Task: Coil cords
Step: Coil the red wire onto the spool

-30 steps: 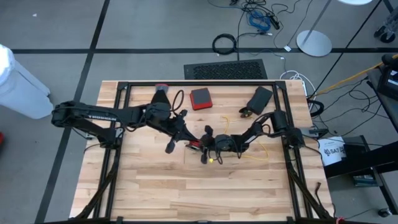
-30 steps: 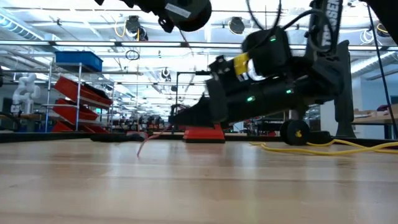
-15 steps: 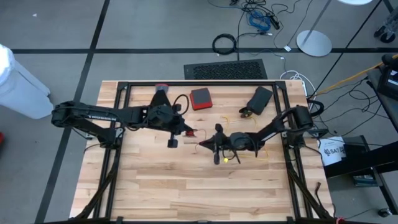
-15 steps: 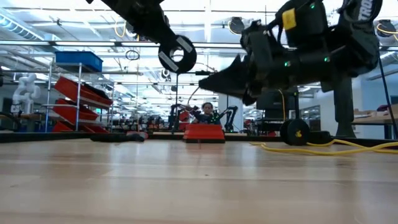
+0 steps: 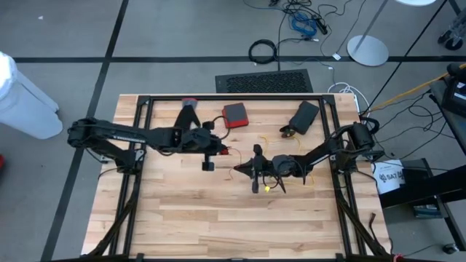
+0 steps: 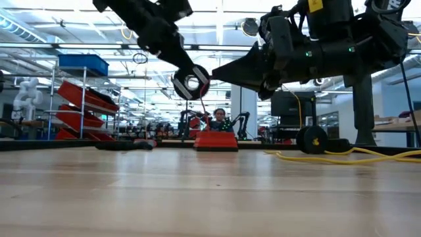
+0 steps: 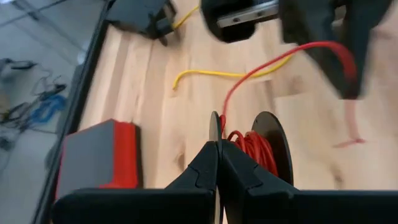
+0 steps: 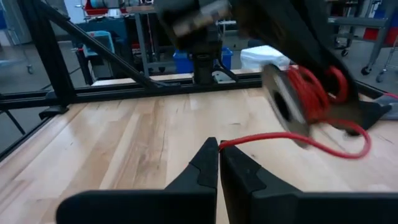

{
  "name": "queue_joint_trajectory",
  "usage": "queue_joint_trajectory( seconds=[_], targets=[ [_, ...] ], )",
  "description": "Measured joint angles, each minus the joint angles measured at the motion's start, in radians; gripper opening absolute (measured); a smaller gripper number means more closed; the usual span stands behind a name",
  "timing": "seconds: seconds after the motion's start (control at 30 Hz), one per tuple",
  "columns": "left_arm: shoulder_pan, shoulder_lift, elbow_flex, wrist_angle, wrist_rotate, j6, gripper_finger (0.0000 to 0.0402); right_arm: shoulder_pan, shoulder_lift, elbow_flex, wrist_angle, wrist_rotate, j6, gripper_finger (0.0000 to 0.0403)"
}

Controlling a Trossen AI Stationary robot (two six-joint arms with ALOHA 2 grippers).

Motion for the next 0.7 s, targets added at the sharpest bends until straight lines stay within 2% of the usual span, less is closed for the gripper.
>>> queue_joint_trajectory(
  seconds=[0.3, 0.4, 0.53, 0.7],
  targets=[
    [-0.03, 0.117, 0.0, 0.188, -0.105, 0.026, 0.0008, 0.014, 0.0, 0.042, -0.003, 0.007, -0.029, 0.0],
    [-0.037, 0.145, 0.0, 0.239, -0.118, 0.027, 0.0008, 0.024, 0.0, 0.053, -0.011, 0.041, -0.046, 0.0],
    [-0.056, 0.18, 0.0, 0.328, -0.198, 0.026, 0.0008, 0.038, 0.0, 0.062, -0.01, 0.114, -0.06, 0.0],
    [-0.073, 0.208, 0.0, 0.422, -0.208, 0.025, 0.0008, 0.051, 0.0, 0.062, -0.011, 0.201, -0.072, 0.0]
  ],
)
